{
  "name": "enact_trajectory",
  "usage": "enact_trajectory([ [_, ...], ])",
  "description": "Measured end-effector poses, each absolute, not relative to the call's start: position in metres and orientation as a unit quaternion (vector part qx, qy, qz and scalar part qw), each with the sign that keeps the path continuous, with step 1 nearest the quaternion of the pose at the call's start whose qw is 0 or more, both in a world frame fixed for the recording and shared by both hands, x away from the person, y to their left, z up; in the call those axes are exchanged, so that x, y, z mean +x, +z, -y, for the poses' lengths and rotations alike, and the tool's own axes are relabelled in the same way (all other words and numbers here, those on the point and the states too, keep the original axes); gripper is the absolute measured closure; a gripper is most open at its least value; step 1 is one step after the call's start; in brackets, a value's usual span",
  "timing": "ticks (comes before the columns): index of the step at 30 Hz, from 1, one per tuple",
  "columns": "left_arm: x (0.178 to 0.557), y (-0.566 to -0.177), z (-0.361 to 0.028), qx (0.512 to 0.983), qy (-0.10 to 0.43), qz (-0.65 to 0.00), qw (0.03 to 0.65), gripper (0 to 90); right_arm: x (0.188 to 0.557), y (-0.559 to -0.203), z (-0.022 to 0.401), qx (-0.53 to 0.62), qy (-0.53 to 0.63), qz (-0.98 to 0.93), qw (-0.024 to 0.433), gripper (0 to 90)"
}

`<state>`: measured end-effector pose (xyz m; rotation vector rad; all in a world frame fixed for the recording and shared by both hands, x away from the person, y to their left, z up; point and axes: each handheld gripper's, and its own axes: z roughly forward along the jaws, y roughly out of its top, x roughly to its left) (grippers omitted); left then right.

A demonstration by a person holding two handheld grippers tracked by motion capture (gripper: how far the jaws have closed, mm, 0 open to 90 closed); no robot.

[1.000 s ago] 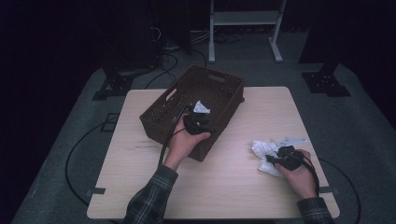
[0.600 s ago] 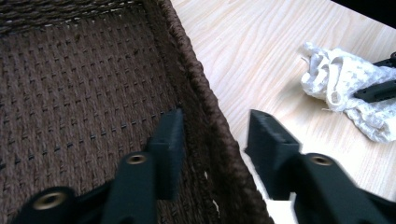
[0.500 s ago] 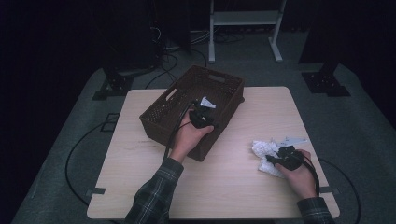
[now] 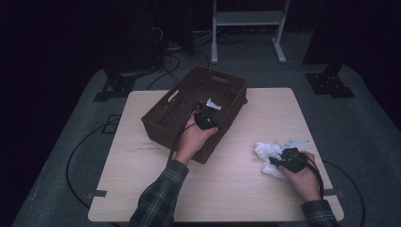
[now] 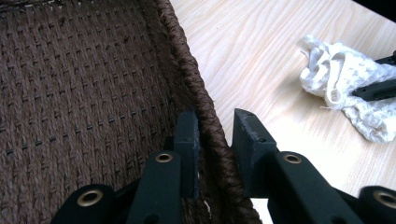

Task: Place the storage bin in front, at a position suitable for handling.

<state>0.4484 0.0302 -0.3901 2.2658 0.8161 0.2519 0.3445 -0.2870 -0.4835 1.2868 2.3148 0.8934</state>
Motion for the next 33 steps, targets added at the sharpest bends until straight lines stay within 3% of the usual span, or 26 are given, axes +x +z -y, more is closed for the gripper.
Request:
enact_trajectory([
  [10, 0.445, -0.384, -0.034, 0.882, 0.096, -0.326, 0.328, 77.6, 0.344, -0.484, 0.287, 0.453, 0.315, -0.816, 0.173, 69.2],
  [33, 0.419, -0.383, -0.087, 0.880, 0.102, -0.328, 0.330, 83.3, 0.346, -0.484, 0.286, 0.452, 0.311, -0.817, 0.176, 71.0],
])
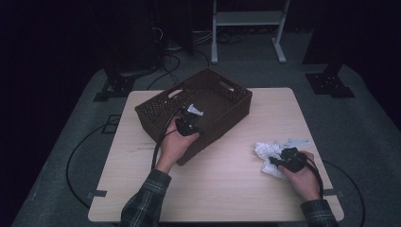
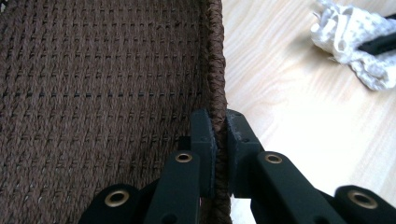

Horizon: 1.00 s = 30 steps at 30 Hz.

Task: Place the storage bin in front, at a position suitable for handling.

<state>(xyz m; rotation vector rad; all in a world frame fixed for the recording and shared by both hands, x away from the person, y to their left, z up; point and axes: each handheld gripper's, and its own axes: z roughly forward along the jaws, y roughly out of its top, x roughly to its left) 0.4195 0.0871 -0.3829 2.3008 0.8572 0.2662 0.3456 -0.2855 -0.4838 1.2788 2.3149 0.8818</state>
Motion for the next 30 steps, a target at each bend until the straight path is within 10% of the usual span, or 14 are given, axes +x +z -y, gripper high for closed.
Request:
enact_trajectory([
  [30, 0.362, -0.384, -0.128, 0.893, 0.087, -0.287, 0.335, 83.1, 0.345, -0.483, 0.284, 0.456, 0.308, -0.816, 0.176, 71.4],
])
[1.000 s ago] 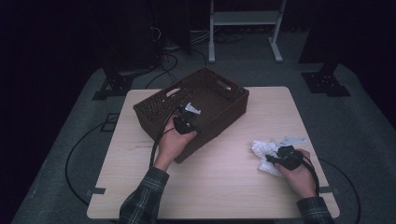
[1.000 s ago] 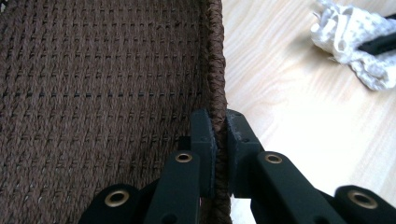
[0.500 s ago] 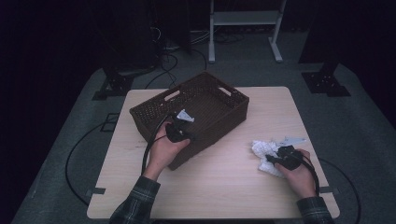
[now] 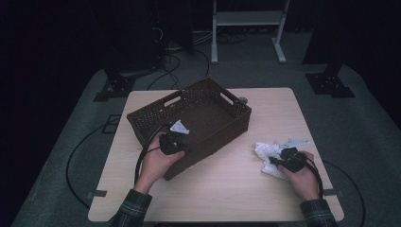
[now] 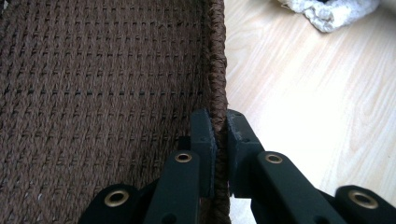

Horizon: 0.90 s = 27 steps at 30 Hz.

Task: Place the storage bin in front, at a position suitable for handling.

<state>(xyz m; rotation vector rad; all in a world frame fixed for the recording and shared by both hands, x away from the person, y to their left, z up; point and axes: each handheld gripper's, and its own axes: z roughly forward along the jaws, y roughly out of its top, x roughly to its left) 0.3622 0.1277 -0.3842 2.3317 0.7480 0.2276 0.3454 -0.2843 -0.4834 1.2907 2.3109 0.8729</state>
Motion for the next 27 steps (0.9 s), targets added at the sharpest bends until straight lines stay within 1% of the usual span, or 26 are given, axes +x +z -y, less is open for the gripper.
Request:
enact_trajectory([
  [7, 0.350, -0.385, -0.125, 0.899, 0.084, -0.264, 0.339, 83.2, 0.345, -0.483, 0.284, 0.456, 0.307, -0.816, 0.178, 71.4],
  [16, 0.348, -0.385, -0.112, 0.908, 0.076, -0.237, 0.338, 82.3, 0.345, -0.483, 0.284, 0.454, 0.305, -0.818, 0.179, 71.4],
  [20, 0.348, -0.386, -0.105, 0.907, 0.067, -0.227, 0.347, 81.9, 0.345, -0.483, 0.284, 0.454, 0.305, -0.818, 0.180, 71.4],
  [24, 0.346, -0.386, -0.098, 0.913, 0.067, -0.207, 0.346, 81.9, 0.345, -0.484, 0.283, 0.454, 0.305, -0.818, 0.181, 71.4],
  [27, 0.348, -0.386, -0.100, 0.914, 0.066, -0.199, 0.348, 82.3, 0.345, -0.484, 0.283, 0.454, 0.304, -0.818, 0.182, 71.4],
])
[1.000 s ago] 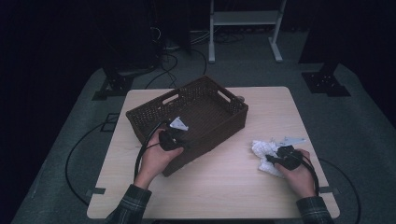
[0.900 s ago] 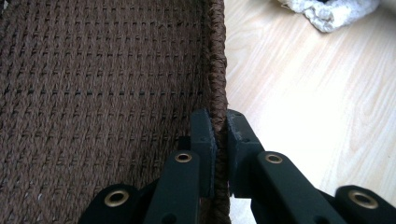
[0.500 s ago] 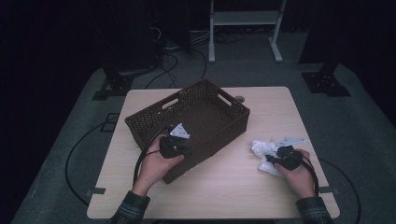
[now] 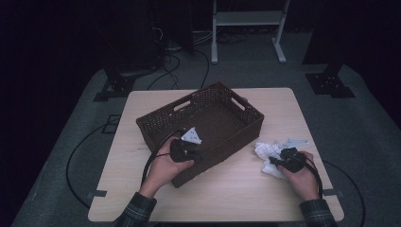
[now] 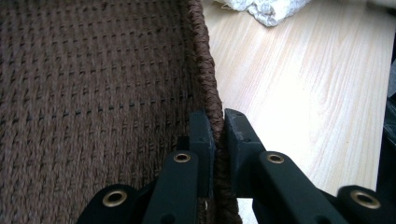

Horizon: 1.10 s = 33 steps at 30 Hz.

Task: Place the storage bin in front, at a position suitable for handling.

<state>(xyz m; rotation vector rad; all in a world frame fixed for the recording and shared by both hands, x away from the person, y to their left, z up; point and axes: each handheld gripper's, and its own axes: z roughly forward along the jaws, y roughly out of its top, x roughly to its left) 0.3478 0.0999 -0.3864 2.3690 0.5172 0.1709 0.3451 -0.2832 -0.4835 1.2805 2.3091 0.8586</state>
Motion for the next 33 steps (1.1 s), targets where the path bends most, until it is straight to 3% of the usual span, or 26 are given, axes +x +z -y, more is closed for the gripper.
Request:
enact_trajectory([
  [14, 0.349, -0.389, -0.114, 0.908, 0.075, -0.209, 0.355, 81.0, 0.345, -0.483, 0.282, 0.453, 0.300, -0.819, 0.186, 71.5],
  [17, 0.348, -0.387, -0.115, 0.905, 0.082, -0.216, 0.357, 72.9, 0.345, -0.483, 0.282, 0.453, 0.299, -0.819, 0.186, 71.5],
  [21, 0.349, -0.385, -0.120, 0.895, 0.090, -0.238, 0.366, 51.6, 0.345, -0.484, 0.282, 0.457, 0.303, -0.816, 0.183, 71.4],
  [24, 0.349, -0.383, -0.129, 0.886, 0.090, -0.253, 0.377, 42.3, 0.346, -0.484, 0.283, 0.459, 0.307, -0.814, 0.180, 71.4],
  [33, 0.340, -0.374, -0.149, 0.866, 0.104, -0.279, 0.401, 28.2, 0.348, -0.485, 0.283, 0.457, 0.307, -0.814, 0.183, 71.3],
])
